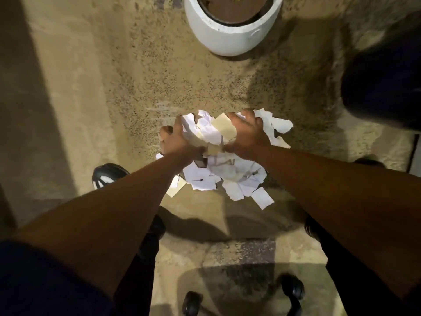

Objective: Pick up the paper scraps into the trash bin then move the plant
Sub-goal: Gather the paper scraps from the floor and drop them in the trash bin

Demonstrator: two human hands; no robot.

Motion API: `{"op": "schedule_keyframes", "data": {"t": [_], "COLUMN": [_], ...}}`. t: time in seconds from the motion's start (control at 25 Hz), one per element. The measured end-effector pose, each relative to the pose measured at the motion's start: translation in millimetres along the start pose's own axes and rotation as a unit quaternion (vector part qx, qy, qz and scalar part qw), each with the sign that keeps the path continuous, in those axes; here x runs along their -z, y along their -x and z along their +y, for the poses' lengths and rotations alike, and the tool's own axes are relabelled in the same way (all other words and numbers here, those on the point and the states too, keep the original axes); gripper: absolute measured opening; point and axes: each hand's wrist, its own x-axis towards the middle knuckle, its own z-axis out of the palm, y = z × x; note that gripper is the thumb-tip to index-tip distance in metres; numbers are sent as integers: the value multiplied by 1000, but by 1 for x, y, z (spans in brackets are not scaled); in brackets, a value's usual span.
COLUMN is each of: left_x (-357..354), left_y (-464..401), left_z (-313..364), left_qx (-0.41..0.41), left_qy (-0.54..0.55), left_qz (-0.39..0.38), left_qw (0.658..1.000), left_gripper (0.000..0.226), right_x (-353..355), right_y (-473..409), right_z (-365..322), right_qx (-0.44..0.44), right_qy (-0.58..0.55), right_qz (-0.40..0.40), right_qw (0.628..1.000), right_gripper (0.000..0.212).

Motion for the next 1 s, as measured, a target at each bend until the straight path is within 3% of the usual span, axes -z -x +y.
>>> {"op": "schedule_keyframes", "data": {"t": [0.12, 0.24, 0.4, 0.6, 0.8, 0.92, 1.0], "left_x": [-7, -8, -3, 3, 14, 8, -3], "left_y": [-10, -16, -22, -22, -11, -1, 5], "left_z": [0, 0, 4, 6, -12, -15, -8], "left_qx": [-17, -71, -79, -39, 5, 37, 62], "left_qy": [25, 49, 40, 95, 225, 276, 294], "left_qz": [6, 21, -14, -22, -91, -163, -176], "left_qw": [1000, 996, 996, 995, 970, 947, 937], "left_gripper": [108, 72, 71, 36, 13, 14, 22], "right_x": [-9, -5, 2, 15, 18, 11, 3], "right_y": [-2, -1, 0, 0, 13, 18, 24], "right_z": [-11, -18, -23, -28, -15, -12, -17], "right_qx": [63, 120, 115, 54, 52, -18, -7], "right_qy": [15, -20, -89, -141, -141, -113, -88], "right_qz": [36, 70, 74, 129, 141, 52, 1], "right_qw": [997, 990, 987, 980, 979, 992, 996], "right_gripper": [60, 37, 16, 19, 20, 47, 63]}}
